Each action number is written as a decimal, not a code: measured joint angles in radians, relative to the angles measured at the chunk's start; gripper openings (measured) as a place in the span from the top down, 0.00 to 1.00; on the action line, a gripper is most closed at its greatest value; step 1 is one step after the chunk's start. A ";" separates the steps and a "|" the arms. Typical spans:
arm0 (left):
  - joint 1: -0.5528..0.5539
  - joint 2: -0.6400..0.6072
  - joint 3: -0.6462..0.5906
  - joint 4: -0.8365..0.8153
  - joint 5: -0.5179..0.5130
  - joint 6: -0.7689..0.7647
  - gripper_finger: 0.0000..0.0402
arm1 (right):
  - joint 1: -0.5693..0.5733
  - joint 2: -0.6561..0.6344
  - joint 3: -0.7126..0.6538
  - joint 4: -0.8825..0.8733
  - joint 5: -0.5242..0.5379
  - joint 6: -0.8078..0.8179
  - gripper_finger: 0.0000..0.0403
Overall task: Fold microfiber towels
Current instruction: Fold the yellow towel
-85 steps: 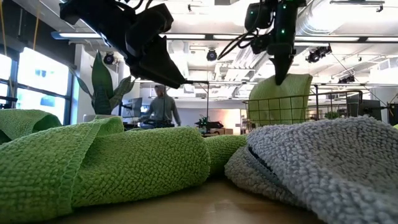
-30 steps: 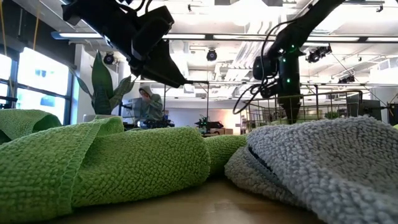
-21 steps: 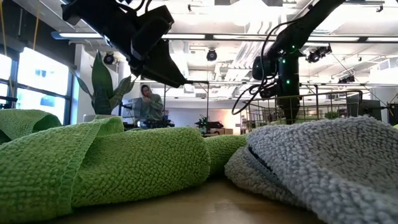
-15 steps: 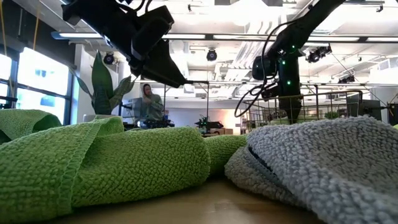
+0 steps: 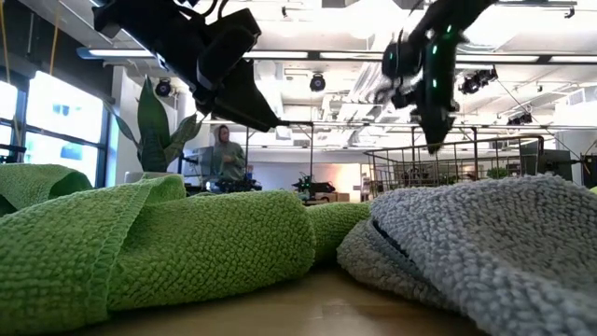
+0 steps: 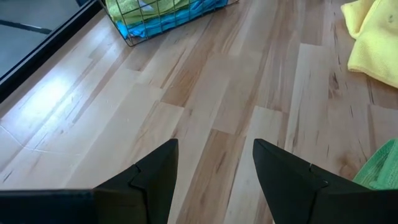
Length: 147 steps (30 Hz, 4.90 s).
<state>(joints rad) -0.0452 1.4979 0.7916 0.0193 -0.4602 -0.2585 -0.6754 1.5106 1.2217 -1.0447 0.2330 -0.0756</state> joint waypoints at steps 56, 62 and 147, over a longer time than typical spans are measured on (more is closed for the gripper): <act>-0.163 0.000 -0.001 0.054 -0.157 -0.053 0.51 | 1.054 -0.184 -0.524 0.627 0.134 0.789 0.61; -0.166 0.000 0.000 0.053 -0.156 -0.053 0.51 | 1.077 -0.197 -0.327 0.443 -0.175 0.998 0.61; -0.242 0.149 -0.002 0.109 0.023 0.438 0.51 | 0.990 -0.078 -0.418 0.974 -0.042 0.257 0.61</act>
<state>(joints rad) -0.2874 1.6469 0.7900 0.1281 -0.4376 0.1794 0.3149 1.4330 0.8040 -0.0704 0.1907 0.1818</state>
